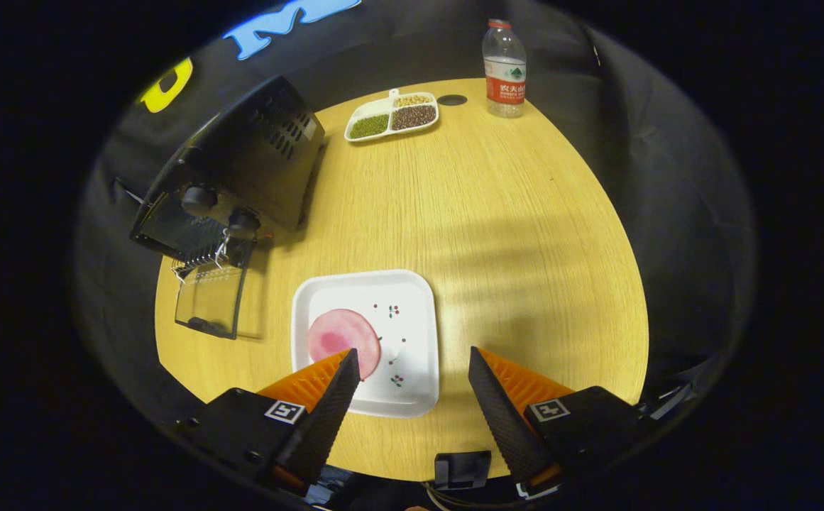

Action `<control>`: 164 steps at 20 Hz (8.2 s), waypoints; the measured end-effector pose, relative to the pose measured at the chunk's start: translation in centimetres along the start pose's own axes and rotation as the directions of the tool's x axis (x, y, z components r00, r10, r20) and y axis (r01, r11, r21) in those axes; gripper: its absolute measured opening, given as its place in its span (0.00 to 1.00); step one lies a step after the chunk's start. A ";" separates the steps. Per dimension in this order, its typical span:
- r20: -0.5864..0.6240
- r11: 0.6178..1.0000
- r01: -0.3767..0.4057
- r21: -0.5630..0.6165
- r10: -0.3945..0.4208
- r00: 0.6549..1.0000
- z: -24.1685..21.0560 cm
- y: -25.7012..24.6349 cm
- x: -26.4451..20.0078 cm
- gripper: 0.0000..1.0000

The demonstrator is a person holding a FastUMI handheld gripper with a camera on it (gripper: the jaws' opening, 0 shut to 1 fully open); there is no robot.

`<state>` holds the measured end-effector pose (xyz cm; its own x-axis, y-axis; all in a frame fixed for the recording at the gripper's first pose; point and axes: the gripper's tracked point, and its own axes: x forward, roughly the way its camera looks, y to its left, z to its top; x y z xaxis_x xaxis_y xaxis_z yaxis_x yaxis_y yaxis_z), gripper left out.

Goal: Open the toaster oven, put the food inside, and close the toaster oven door.

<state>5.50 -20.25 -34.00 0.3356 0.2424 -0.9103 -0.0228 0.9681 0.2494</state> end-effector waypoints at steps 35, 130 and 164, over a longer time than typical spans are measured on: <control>-0.162 0.953 -0.130 0.273 0.179 0.970 -2.3 -0.1 2.8 0.02; 0.519 0.465 -0.623 0.630 0.345 0.782 9.2 39.8 4.1 0.50; 0.528 0.929 0.213 -0.304 -0.022 0.849 -4.6 33.1 -0.8 0.98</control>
<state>0.17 11.87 -26.49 0.7824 0.1514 -0.6041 -0.2360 0.9697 -0.0626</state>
